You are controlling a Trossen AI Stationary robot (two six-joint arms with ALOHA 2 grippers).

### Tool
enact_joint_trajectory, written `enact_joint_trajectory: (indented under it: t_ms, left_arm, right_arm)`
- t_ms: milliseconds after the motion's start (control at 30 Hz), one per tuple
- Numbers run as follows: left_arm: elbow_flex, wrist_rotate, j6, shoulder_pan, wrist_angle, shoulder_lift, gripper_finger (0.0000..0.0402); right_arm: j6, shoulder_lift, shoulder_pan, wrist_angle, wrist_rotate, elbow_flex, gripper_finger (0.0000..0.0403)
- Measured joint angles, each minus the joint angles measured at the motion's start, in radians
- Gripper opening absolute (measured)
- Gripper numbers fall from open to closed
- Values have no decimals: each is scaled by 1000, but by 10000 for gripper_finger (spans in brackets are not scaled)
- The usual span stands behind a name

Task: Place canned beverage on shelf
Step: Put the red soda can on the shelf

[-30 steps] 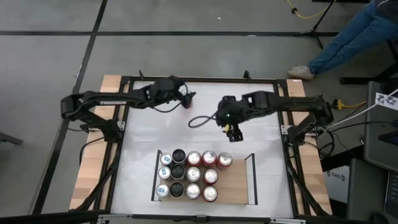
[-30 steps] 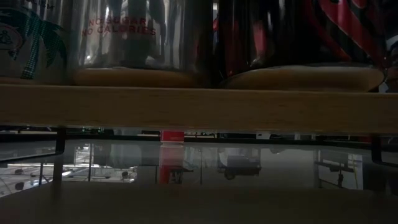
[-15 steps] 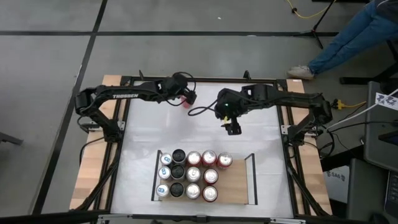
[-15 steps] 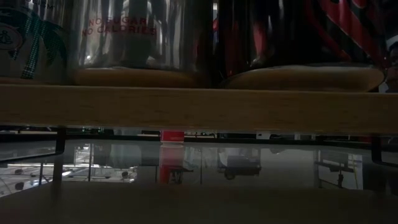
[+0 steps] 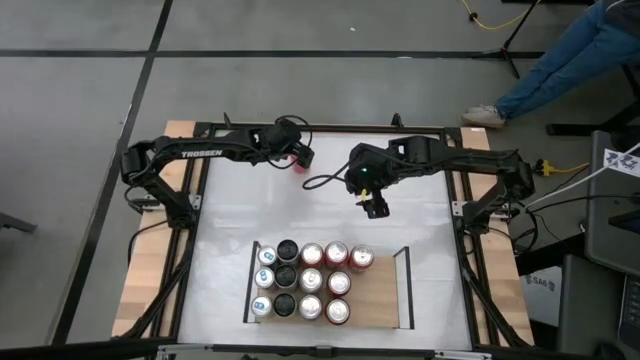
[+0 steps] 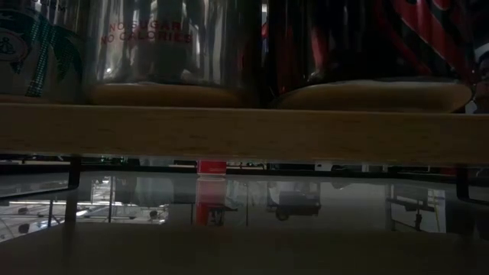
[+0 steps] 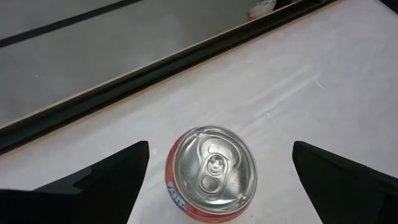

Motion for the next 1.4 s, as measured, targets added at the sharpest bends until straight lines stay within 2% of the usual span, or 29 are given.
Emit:
enact_joint_trajectory:
  t_ms: [167, 367, 700, 867, 1000, 1167, 1400]
  left_arm:
    - [0, 9, -24, -5, 0, 16, 389]
    - [0, 26, -32, -5, 5, 94, 389]
    - [0, -10, -52, -5, 18, 130, 388]
    - [0, -10, -52, -6, 18, 130, 363]
    - [0, -7, -47, -14, 17, 130, 324]
    - [0, 52, 3, -29, 38, 130, 277]
    - [-2, 209, 116, -78, 129, 132, 273]
  right_arm:
    - [0, 0, 0, 0, 0, 0, 349]
    - [0, 0, 0, -5, 0, 0, 349]
    - [-1, 0, 0, -5, 0, 0, 349]
    - [1, 0, 0, -21, -8, 0, 349]
    - [2, -26, 0, -62, -108, 0, 349]
    - [2, -86, 1, -78, -130, -16, 349]
    - [37, -196, 0, 22, -129, -198, 349]
